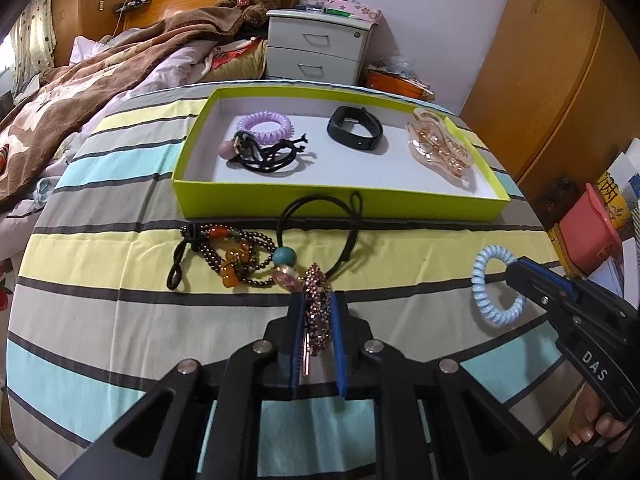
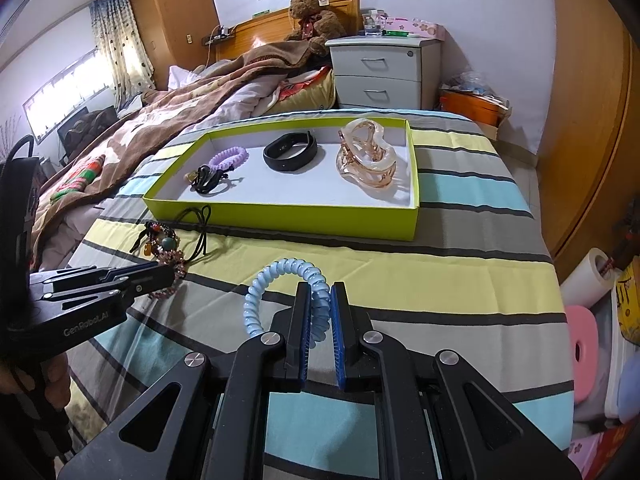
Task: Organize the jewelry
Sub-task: 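Carry the pink clip with the left tool while the right tool carries the blue coil to the box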
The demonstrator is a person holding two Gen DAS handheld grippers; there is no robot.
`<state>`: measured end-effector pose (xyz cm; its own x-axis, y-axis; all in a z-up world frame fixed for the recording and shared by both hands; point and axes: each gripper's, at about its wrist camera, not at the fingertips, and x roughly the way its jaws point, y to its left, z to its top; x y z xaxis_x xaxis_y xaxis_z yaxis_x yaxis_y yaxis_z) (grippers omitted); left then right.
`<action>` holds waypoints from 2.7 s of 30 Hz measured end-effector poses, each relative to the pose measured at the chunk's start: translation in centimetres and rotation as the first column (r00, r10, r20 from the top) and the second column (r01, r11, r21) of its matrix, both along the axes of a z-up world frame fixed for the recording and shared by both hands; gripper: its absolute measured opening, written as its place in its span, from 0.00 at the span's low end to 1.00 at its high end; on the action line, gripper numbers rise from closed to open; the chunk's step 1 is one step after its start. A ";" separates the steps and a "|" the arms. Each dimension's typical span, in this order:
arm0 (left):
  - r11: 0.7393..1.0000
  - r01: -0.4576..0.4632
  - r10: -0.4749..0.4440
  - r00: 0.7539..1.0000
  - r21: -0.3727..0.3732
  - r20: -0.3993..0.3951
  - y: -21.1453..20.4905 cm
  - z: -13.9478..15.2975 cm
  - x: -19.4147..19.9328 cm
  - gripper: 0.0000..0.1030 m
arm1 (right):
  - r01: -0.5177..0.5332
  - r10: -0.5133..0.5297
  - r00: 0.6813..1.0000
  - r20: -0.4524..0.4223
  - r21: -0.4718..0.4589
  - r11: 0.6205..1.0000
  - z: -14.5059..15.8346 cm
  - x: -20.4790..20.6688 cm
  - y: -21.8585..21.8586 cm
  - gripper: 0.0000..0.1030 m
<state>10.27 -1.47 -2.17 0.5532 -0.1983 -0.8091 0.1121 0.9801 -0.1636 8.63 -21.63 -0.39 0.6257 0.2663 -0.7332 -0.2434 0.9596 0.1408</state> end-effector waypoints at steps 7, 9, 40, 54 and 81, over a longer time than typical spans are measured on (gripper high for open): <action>0.999 0.017 -0.017 1.000 -0.041 -0.002 -0.1 0.3 -0.6 0.08 | 0.007 -0.007 1.000 0.006 0.001 1.000 0.2 -0.2 -0.2 0.10; 0.999 0.022 -0.022 1.000 -0.044 0.002 -0.2 0.5 -0.8 0.08 | 0.011 -0.011 1.000 0.010 0.001 1.000 0.4 -0.4 -0.3 0.10; 0.997 0.013 -0.013 1.000 0.082 0.002 -1.6 -0.5 -0.9 0.45 | 0.016 -0.016 1.000 0.016 0.010 1.000 0.5 -1.2 -0.1 0.10; 0.997 0.017 -0.018 1.000 0.076 0.014 -1.3 -0.1 -1.2 0.15 | 0.019 -0.020 1.000 0.023 0.009 1.000 0.6 -1.3 0.0 0.10; 1.000 0.016 -0.016 0.990 -0.001 0.139 1.6 6.7 1.2 0.15 | 0.028 -0.029 0.995 0.092 0.008 1.000 5.2 1.1 0.7 0.10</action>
